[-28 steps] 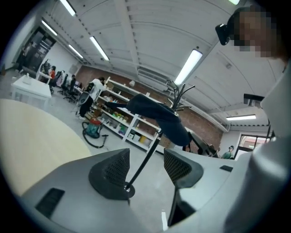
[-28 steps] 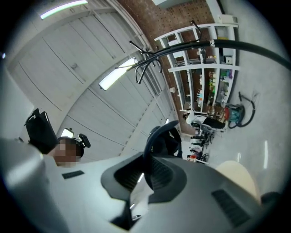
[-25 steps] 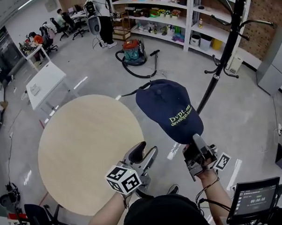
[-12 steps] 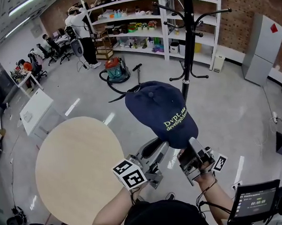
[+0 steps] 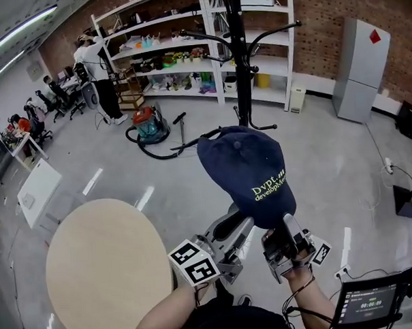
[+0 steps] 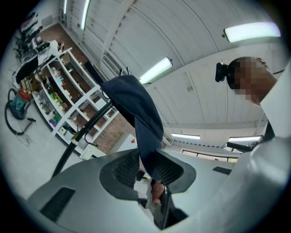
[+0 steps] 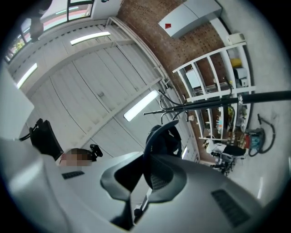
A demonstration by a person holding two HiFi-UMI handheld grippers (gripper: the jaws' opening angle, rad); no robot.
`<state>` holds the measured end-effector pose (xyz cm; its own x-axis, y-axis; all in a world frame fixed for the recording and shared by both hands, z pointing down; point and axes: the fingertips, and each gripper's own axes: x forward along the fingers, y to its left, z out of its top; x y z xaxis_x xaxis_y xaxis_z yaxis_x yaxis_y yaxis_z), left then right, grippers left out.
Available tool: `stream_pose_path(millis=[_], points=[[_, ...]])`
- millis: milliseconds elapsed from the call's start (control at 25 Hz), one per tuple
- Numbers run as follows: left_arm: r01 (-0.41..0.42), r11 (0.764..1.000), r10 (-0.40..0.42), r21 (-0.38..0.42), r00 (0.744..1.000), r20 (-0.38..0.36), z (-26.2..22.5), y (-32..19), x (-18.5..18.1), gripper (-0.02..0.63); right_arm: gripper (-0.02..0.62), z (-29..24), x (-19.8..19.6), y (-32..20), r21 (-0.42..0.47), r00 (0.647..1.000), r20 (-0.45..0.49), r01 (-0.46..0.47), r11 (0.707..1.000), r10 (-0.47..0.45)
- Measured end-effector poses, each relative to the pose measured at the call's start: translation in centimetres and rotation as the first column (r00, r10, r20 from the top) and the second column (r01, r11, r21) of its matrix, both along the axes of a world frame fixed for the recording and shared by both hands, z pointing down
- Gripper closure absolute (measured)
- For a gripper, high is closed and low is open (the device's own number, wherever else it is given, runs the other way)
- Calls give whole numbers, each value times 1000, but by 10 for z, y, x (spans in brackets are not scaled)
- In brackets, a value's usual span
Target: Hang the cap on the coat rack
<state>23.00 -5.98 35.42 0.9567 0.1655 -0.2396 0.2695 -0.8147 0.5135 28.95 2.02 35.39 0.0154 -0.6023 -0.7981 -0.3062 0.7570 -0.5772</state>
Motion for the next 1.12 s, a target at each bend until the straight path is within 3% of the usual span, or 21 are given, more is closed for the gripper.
stream_pose_path(millis=[160,360,640,920,1120], points=[[-92,993,87,-72,994,-71,0,-7,31,500,571,-2,28,0,6,997,-24,-74,997,74],[-205,967,182,-153,971,-152,-19,-17,61,499,571,-17,57,3,20,988,-40,-147,989,148],[-265,961,251,-74,955,-156,-34,-42,93,499,571,-28,68,-30,48,971,-115,-207,977,211],[-347,937,346,35,911,-223,-72,-58,123,499,571,-60,94,-44,126,939,-185,-271,954,291],[-352,934,354,55,902,-245,-96,-55,156,499,571,-80,122,-41,148,924,-218,-286,947,314]])
